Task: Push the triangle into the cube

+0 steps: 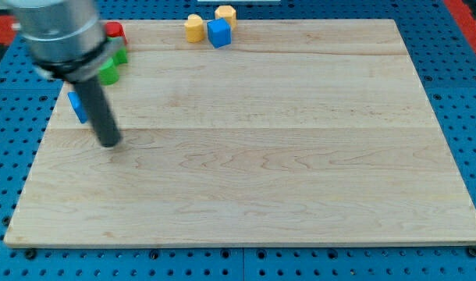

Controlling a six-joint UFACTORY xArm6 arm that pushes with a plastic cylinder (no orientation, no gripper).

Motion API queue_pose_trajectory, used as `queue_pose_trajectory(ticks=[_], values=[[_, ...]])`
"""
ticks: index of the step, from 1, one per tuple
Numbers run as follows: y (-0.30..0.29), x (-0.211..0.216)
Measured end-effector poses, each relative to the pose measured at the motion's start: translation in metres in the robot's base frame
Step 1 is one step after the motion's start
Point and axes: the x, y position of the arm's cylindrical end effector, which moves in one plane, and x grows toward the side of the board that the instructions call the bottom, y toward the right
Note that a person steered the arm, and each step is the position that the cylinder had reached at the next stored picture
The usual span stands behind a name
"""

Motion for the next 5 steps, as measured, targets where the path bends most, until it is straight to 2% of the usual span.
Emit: queue_pose_trajectory(ticks=[1, 2, 3, 4, 5], values=[[-0.049, -0.03], [-0.014, -0.065], [0.057, -0.124], [0.098, -0.153], [0.087, -0.093]])
